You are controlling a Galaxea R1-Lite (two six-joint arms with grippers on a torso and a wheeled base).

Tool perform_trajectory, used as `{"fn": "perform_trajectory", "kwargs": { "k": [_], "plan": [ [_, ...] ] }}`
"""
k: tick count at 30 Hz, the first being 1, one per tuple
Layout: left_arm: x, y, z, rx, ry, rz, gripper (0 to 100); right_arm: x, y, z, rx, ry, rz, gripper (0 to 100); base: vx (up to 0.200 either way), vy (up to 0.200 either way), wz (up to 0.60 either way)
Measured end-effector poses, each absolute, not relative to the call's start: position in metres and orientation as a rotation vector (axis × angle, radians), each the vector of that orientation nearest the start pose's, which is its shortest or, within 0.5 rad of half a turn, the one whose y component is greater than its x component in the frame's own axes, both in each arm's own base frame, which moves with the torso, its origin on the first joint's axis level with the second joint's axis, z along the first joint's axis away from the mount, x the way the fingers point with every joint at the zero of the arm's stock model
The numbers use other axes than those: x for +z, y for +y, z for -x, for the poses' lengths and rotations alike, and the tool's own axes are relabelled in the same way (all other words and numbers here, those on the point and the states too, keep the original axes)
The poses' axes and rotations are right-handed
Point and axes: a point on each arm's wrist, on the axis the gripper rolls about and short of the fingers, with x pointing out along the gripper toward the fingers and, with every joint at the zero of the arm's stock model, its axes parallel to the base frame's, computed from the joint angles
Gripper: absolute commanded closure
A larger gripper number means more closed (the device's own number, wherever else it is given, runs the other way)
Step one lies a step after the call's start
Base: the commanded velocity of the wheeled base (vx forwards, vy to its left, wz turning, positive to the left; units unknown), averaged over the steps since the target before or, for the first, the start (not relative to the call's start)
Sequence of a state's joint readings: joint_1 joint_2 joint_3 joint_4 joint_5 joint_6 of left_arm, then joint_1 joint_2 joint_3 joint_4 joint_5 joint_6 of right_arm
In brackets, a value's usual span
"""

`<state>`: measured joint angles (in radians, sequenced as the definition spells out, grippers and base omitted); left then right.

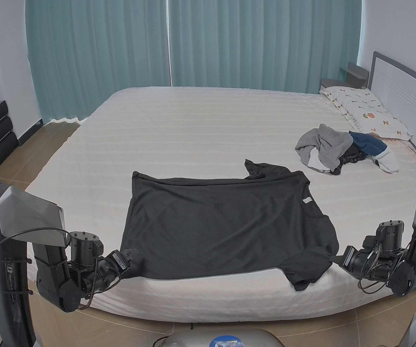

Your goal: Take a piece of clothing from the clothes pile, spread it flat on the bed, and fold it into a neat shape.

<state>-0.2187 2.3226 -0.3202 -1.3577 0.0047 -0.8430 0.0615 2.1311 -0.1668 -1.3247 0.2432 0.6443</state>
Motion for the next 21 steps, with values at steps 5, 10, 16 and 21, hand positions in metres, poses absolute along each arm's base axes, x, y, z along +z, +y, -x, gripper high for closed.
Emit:
{"fn": "perform_trajectory", "kwargs": {
  "k": [5,10,16,21],
  "plan": [
    [-0.041,-0.062,-0.276,0.105,0.688,0.66,0,0.001,0.021,-0.243,0.076,0.723,-0.675,100,0.0,0.0,0.0],
    [-0.048,-0.067,-0.277,0.097,0.704,0.64,0,-0.001,0.021,-0.244,0.075,0.726,-0.675,100,0.0,0.0,0.0],
    [-0.052,-0.073,-0.277,0.086,0.714,0.63,100,-0.001,0.021,-0.244,0.076,0.728,-0.675,100,0.0,0.0,0.0],
    [-0.052,-0.072,-0.277,0.092,0.713,0.637,100,-0.001,0.021,-0.243,0.076,0.731,-0.675,100,0.0,0.0,0.0]
  ]
}}
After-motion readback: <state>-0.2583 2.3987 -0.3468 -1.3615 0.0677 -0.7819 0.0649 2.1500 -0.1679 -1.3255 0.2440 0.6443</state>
